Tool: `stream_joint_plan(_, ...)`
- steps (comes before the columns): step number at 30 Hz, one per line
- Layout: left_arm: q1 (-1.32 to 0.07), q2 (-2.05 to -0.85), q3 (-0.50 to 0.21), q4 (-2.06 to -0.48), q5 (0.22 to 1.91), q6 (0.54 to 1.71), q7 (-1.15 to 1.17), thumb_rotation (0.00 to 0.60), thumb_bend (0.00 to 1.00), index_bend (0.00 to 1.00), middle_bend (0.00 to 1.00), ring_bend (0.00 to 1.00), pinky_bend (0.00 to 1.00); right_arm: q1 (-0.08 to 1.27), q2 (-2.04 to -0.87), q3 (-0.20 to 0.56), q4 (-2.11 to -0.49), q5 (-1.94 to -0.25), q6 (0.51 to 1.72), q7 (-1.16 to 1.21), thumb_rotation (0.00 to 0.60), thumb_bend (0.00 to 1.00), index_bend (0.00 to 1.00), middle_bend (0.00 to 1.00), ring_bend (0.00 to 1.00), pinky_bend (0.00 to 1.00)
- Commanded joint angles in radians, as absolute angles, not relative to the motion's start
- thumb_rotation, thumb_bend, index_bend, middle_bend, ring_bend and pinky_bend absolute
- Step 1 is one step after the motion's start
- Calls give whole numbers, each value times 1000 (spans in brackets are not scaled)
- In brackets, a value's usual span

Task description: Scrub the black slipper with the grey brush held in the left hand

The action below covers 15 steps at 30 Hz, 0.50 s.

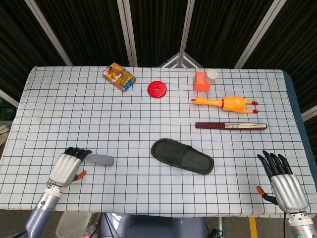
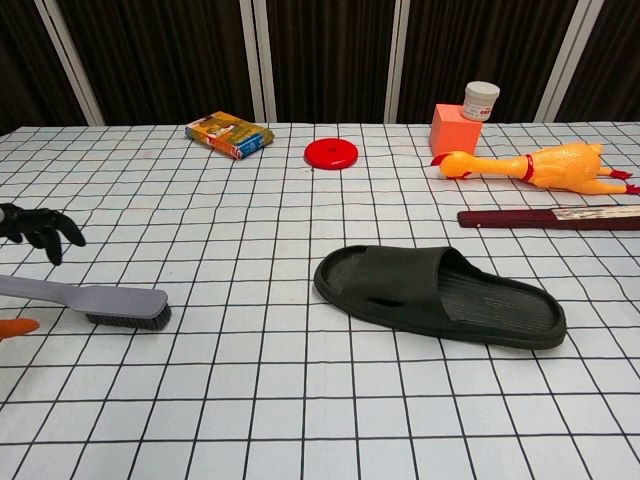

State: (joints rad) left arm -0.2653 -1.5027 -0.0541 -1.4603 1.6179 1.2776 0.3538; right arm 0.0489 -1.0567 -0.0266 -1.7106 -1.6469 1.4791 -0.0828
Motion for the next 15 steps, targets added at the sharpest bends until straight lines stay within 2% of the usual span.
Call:
stream_joint_plan(1, -297, -1525, -72, -1472, 1569, 1224, 403, 600, 192, 284, 385, 330, 305, 50, -1053, -23, -1709, -1640, 1478, -76, 600, 313, 0, 0, 0, 0)
stream_joint_plan(4, -307, -1539, -80, -1477, 1549, 1211, 415, 600, 198, 287, 386, 330, 303, 51, -1049, -17, -1708, -1627, 1477, -69, 600, 314, 0, 0, 0, 0)
stream_joint_plan(10, -324, -1557, -90, -1463, 1513, 1192, 430, 600, 280, 289, 388, 330, 302, 52, -1045, -11, -1709, -1613, 1474, -70, 600, 313, 0, 0, 0, 0)
stream_joint_plan(15, -335, -1565, -92, -1453, 1490, 1178, 422, 600, 283, 287, 385, 330, 290, 48, -1040, -9, -1713, -1611, 1483, -62, 600, 313, 0, 0, 0, 0)
